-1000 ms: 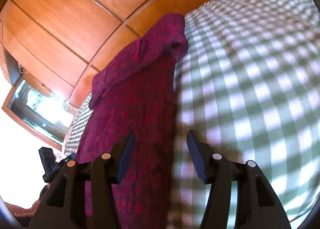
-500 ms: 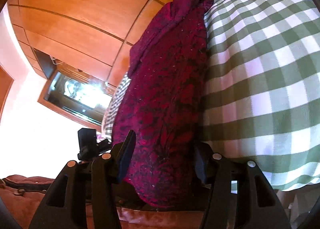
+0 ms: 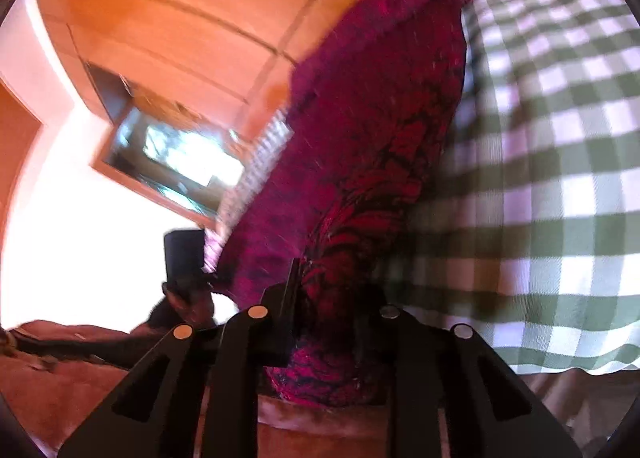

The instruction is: Fold small clothes

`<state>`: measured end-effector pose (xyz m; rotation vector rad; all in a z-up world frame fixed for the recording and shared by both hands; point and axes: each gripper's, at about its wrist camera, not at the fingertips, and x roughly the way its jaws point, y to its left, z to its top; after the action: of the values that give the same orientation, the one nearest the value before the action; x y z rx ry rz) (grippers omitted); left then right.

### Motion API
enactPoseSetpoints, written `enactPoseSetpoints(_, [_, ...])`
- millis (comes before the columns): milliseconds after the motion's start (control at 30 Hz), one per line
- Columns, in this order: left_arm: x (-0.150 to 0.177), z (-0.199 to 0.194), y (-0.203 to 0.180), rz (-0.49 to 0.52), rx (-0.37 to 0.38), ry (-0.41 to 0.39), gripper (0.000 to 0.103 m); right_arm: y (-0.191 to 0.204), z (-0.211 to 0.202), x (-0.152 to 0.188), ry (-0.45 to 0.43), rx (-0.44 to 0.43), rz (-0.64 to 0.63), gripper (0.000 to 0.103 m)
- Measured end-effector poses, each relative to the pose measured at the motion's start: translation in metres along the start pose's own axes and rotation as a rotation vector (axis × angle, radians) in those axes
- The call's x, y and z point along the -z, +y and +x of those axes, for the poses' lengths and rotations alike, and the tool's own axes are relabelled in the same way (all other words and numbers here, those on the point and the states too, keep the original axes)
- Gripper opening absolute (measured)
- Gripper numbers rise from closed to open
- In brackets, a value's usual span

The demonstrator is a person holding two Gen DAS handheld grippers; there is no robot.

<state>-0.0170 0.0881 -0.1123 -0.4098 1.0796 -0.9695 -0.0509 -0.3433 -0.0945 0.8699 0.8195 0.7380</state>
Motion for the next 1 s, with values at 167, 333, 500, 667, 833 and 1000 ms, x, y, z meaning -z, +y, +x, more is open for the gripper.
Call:
enactPoseSetpoints(167, [-0.003,-0.038,-0.018,0.009,0.074,-0.167,0.018,0.016,-0.018,-0.009,-0.092,-0.071,-0.034,0.015])
enactPoseSetpoints(333, [-0.003,-0.066,-0.033,0.029,0.152,-0.249,0.017,0.041,-0.026,-0.017,-0.127,-0.136,-0.088,0.015])
enactPoseSetpoints(500, [0.001,-0.081,-0.048,0.044,0.239,-0.275,0.017,0.06,-0.035,-0.016,-0.15,-0.221,-0.132,0.015])
enactPoseSetpoints(667, [0.014,-0.095,-0.063,0.012,0.339,-0.286,0.017,0.071,-0.045,-0.001,-0.132,-0.318,-0.144,0.015])
enactPoseSetpoints(833, [0.032,-0.113,-0.09,0.007,0.446,-0.308,0.017,0.078,-0.057,0.015,-0.148,-0.47,-0.124,0.016])
enactPoseSetpoints(1000, [0.014,-0.109,-0.093,0.012,0.445,-0.297,0.019,0.075,-0.052,-0.002,-0.173,-0.496,-0.106,0.017])
